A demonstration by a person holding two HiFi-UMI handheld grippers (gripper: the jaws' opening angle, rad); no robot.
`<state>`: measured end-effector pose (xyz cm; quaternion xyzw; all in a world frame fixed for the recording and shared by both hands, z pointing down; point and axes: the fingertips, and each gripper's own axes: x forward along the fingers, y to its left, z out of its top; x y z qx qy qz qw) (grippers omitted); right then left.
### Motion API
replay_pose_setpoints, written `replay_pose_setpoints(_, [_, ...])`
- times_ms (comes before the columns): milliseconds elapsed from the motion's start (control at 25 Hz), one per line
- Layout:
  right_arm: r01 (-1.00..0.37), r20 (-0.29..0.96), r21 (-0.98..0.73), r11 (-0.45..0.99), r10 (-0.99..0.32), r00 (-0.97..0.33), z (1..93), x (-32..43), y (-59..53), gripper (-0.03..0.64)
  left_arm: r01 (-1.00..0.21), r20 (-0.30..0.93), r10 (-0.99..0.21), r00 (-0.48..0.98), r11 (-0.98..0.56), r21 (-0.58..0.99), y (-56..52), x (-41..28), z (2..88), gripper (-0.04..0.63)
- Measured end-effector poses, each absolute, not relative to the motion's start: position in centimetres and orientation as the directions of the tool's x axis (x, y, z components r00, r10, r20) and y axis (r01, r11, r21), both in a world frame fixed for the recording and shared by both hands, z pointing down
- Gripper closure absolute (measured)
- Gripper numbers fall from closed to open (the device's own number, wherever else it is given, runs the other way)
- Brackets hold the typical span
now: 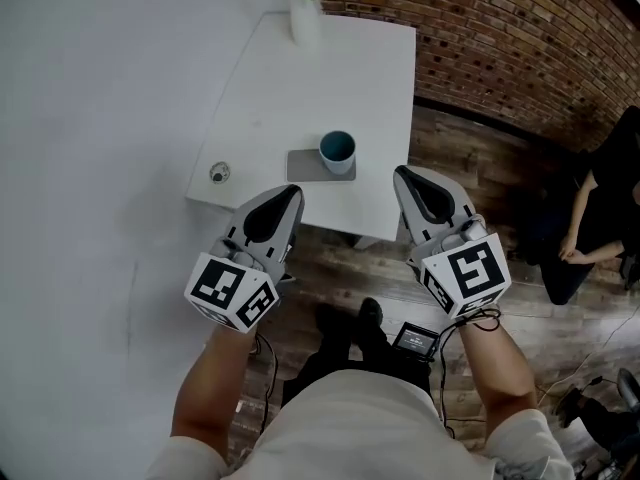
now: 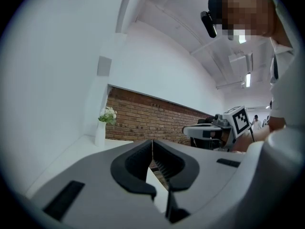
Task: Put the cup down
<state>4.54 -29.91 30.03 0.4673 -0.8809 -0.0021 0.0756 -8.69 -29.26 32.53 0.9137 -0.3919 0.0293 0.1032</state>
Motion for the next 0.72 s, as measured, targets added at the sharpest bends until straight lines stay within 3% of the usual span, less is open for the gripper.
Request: replay_pose_setpoints(720, [-0.852, 0.171, -0.027, 0.523, -0.837, -0.520, 30.0, 7.3, -22.0, 0.604, -0.723, 0.172, -0.705, 0.688, -0.647, 0.241, -21.6, -8.3, 33.1, 0.580])
